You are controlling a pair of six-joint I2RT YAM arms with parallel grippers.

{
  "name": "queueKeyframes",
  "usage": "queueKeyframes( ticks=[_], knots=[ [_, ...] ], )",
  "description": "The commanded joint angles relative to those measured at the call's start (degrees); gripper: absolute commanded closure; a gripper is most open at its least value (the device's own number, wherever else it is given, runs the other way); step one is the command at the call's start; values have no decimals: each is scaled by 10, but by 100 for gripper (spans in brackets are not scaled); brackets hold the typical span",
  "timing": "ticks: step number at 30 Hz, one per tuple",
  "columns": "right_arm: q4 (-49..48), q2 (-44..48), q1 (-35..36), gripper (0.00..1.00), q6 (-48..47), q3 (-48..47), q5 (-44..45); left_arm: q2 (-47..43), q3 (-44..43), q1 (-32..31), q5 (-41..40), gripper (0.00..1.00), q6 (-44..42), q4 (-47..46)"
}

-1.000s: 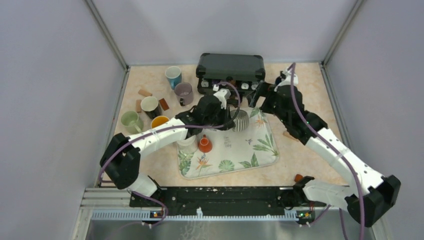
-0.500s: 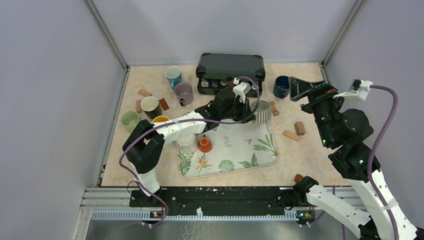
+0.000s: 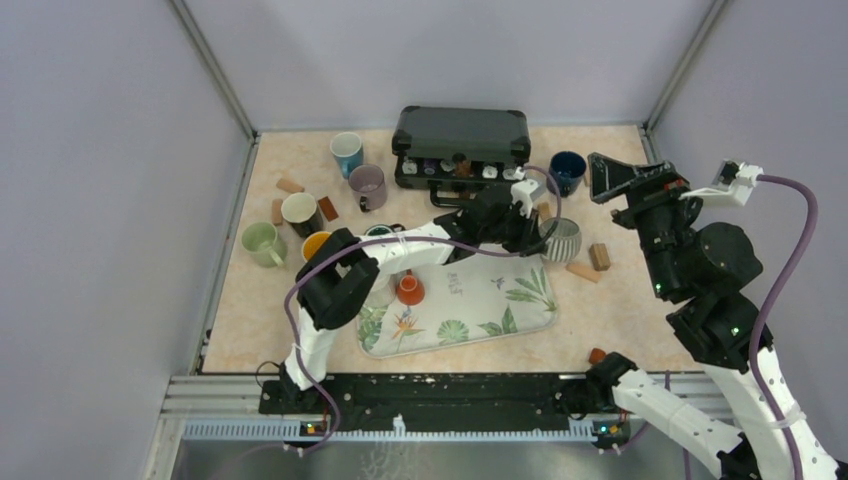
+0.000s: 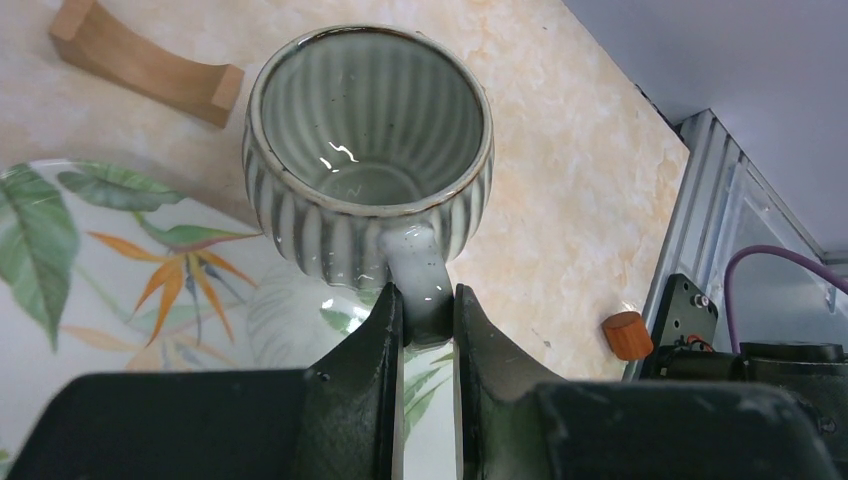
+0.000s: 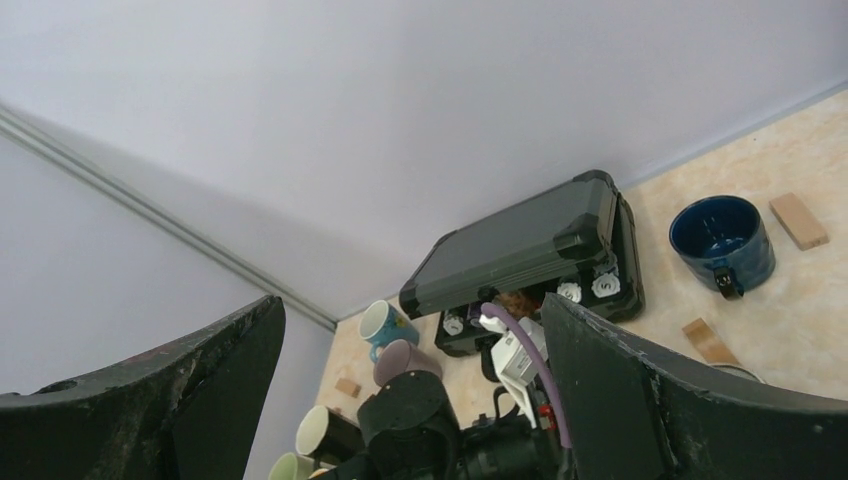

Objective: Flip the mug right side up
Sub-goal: Place the cup at the corner of the board.

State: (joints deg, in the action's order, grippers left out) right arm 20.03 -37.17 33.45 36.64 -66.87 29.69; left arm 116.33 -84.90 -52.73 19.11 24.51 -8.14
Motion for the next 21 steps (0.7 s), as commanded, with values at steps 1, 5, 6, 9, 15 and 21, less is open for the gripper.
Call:
queueKeyframes(
  ticks=[1, 5, 6, 9, 15, 21],
  knots=[
    [4, 5, -3, 1, -2, -22, -4, 16, -66, -7, 23, 100, 1, -52],
    [9, 5, -4, 1, -2, -21, -7, 48, -96, -9, 24, 100, 16, -31],
    [11, 6, -3, 1, -3, -21, -8, 53, -100, -9, 23, 100, 19, -30],
    [13, 9, -4, 1, -7, -21, -9, 68, -104, -9, 17, 100, 24, -30],
    [20, 12, -3, 1, -13, -18, -19, 84, -107, -8, 5, 100, 22, -52],
    [12, 19, -4, 1, -21, -7, -24, 115, -142, -5, 4, 100, -13, -45]
  ],
)
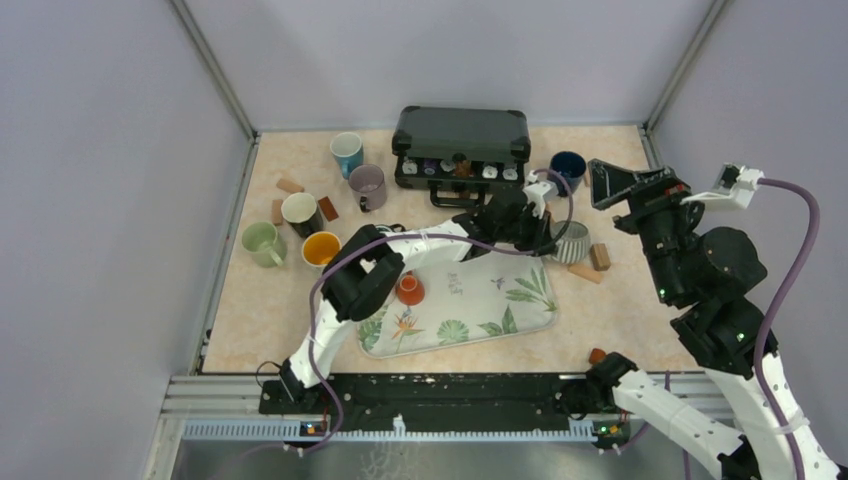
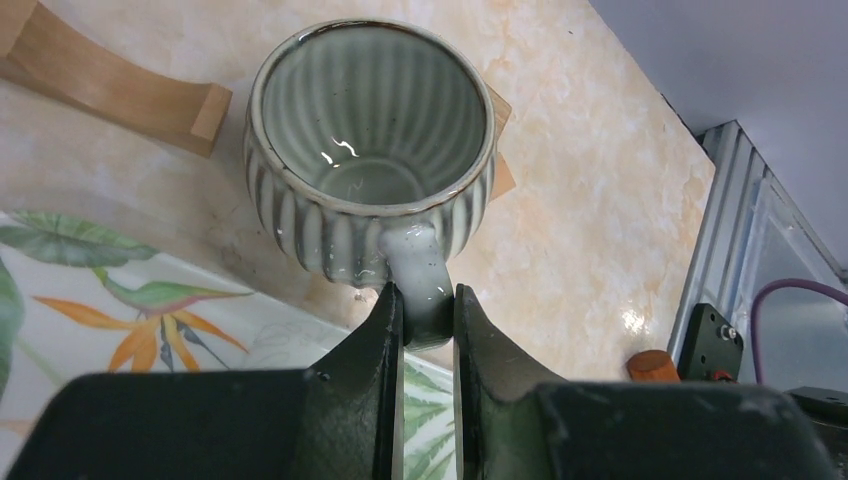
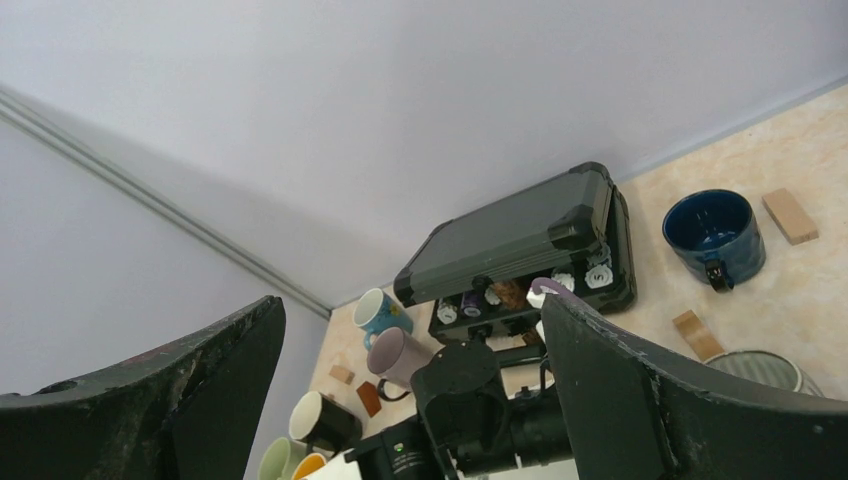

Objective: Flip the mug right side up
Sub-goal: Place the cup at the corner of the board.

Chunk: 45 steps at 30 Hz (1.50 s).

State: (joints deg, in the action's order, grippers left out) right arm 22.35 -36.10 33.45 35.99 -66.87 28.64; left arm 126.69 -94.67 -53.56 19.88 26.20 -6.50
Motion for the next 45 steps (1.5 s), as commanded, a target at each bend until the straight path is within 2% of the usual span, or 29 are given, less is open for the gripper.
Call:
queueKeyframes(
  ticks=[1, 12, 18, 20, 25, 27, 36, 45],
  knots=[
    [-14, 9, -4, 1, -14, -5, -15, 17, -48, 3, -3, 100, -37, -63],
    [-30, 19, -3, 1, -18, 13, -33, 67, -103, 3, -36, 100, -129, -42],
    [-23, 20, -3, 1, -18, 17, -40, 73, -101, 4, -46, 100, -142, -46],
    [-23, 22, -3, 1, -19, 21, -43, 72, -97, 4, -44, 95, -142, -51],
    [-24, 26, -3, 1, -20, 35, -47, 63, -71, 4, -43, 70, -139, -78],
    [-23, 25, -3, 1, -17, 40, -50, 51, -53, 4, -43, 63, -135, -94],
    [-13, 31, -4, 1, -8, 46, -46, 22, -23, 4, -29, 56, -130, -110],
    [-4, 25, -4, 1, -7, 36, -54, -53, 29, 6, -18, 39, -84, -130]
  ],
)
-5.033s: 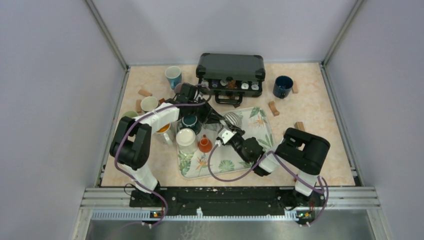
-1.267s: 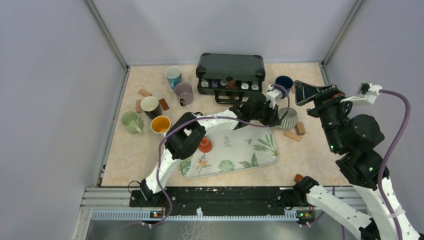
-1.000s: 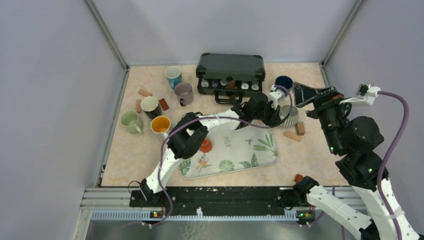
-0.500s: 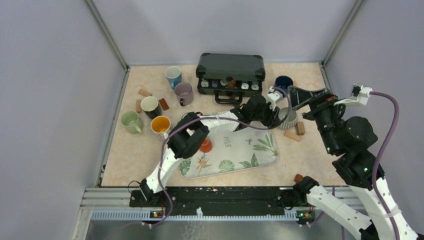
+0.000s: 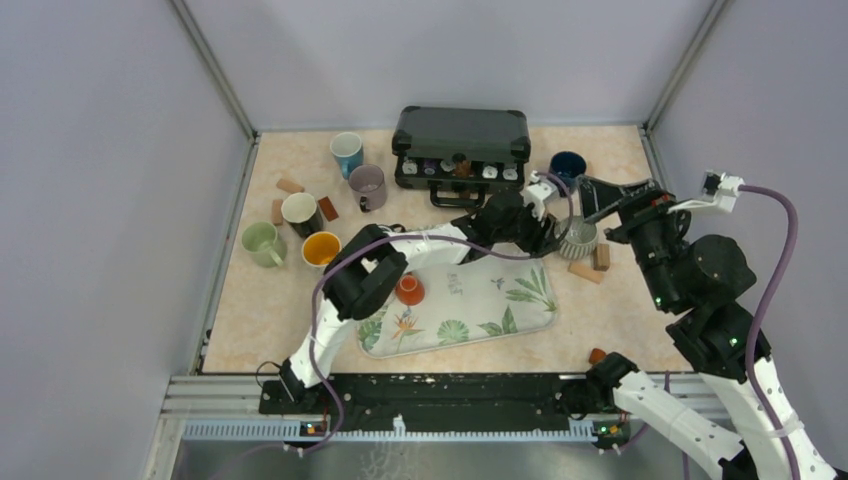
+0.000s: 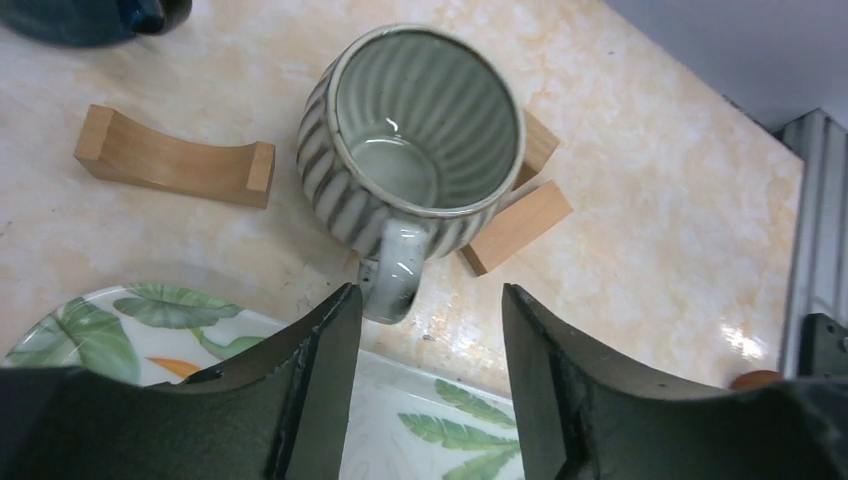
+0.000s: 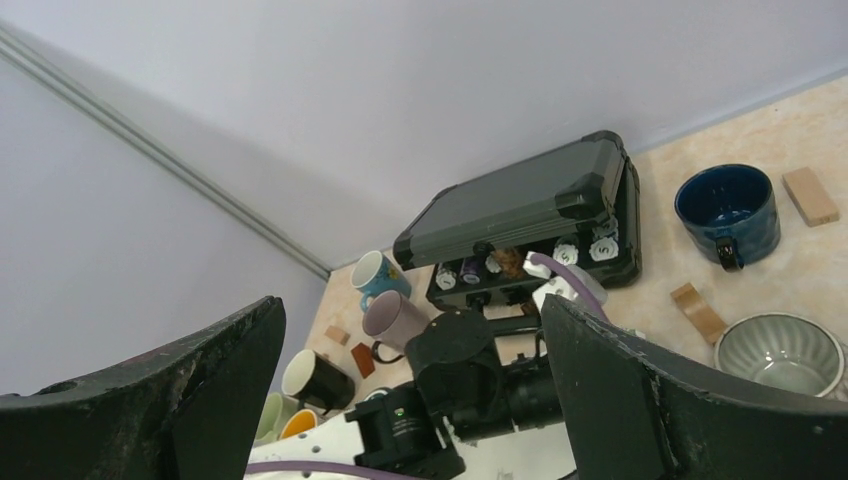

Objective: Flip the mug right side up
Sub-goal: Place the cup at the corner of the board, then turn over the cup on the tray.

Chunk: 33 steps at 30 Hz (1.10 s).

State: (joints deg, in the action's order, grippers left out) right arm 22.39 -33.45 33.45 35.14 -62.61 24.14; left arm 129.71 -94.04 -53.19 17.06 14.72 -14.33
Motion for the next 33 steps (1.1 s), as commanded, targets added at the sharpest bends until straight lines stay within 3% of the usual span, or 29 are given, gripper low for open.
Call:
queueKeyframes(
  ticks=[1, 7, 15, 25, 33],
  knots=[
    [-2, -4, -3, 1, 4, -7, -14, -97, 39, 2, 10, 37, 40, -58],
    [-2, -14, -4, 1, 12, -5, -29, -182, 143, 7, -11, 18, 85, -72],
    [-10, -20, -3, 1, 1, 7, -27, -304, 247, 21, -35, 2, 135, -33],
    [-3, -32, -4, 1, -21, 35, -41, -458, 315, 89, -69, 1, 158, 89],
    [15, -121, -3, 1, -46, 60, -117, -565, 339, 168, -91, 1, 154, 217]
  ],
)
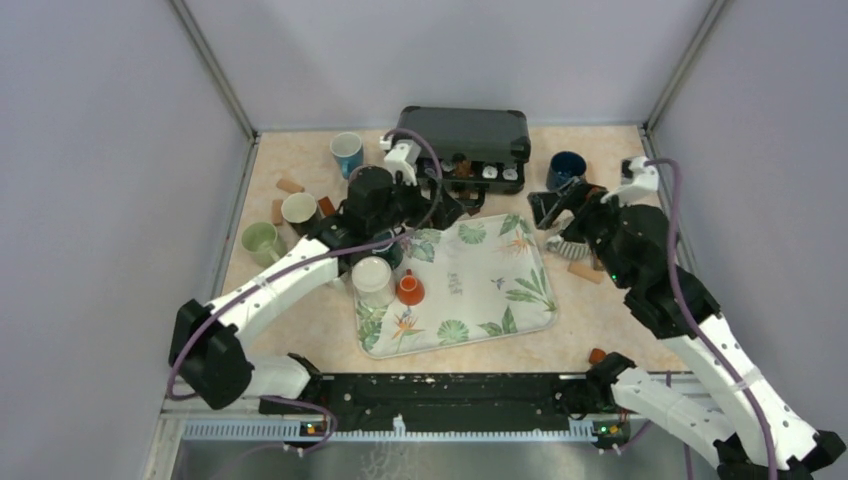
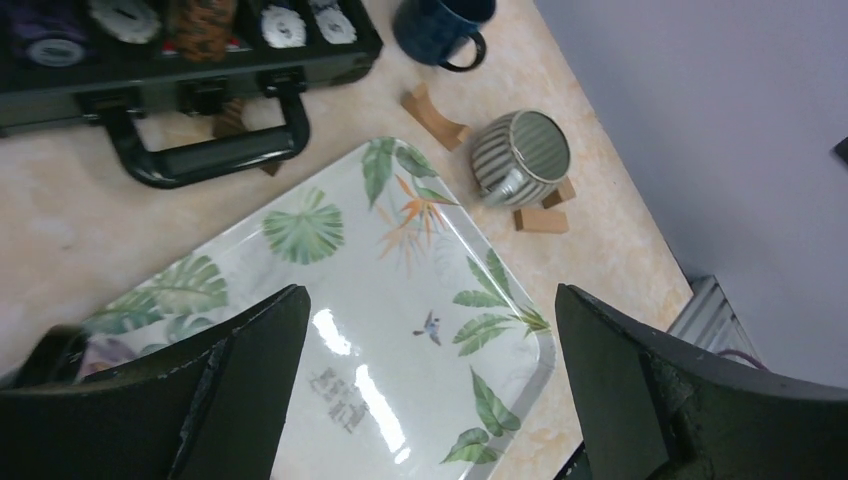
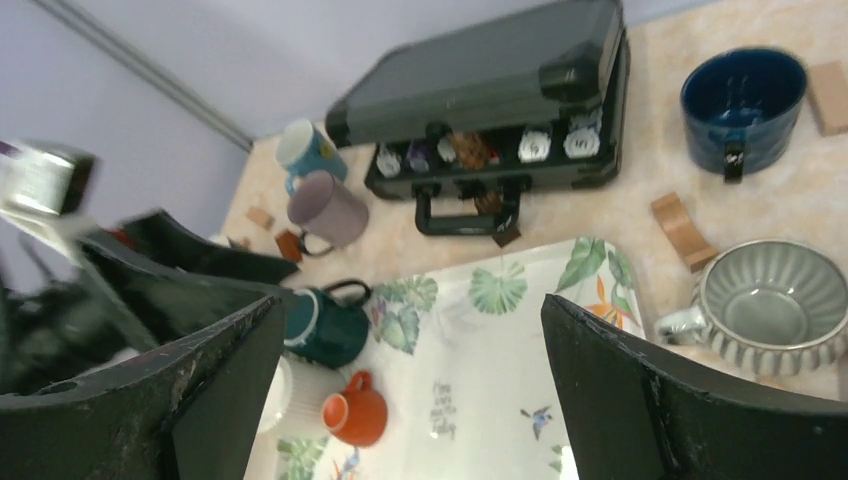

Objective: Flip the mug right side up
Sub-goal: Turn over the cup on the tray.

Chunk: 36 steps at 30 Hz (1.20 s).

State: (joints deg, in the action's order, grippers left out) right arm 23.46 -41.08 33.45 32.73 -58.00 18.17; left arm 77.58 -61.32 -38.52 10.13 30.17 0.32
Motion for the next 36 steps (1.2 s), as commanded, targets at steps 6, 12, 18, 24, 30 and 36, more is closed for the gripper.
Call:
queueKeyframes(
  ticks=[6, 12, 18, 24, 30, 36],
  knots=[
    [-41, -158, 5, 1, -28, 22, -148, -86, 16, 49, -64, 1, 2, 158],
    [-64, -242, 41, 1, -39, -1, -145, -99, 29, 82, -117, 1, -11, 228],
    [-68, -259, 40, 1, -41, 3, -122, -64, 3, 108, -169, 1, -46, 284],
    [-73, -252, 8, 1, -38, 28, -151, -11, -6, 148, -142, 1, -51, 285],
    [-70, -230, -9, 1, -39, 53, -153, 59, -34, 174, -147, 1, -47, 279],
    [-69, -208, -21, 1, -40, 70, -151, 118, -75, 181, -89, 1, -53, 294]
  ],
)
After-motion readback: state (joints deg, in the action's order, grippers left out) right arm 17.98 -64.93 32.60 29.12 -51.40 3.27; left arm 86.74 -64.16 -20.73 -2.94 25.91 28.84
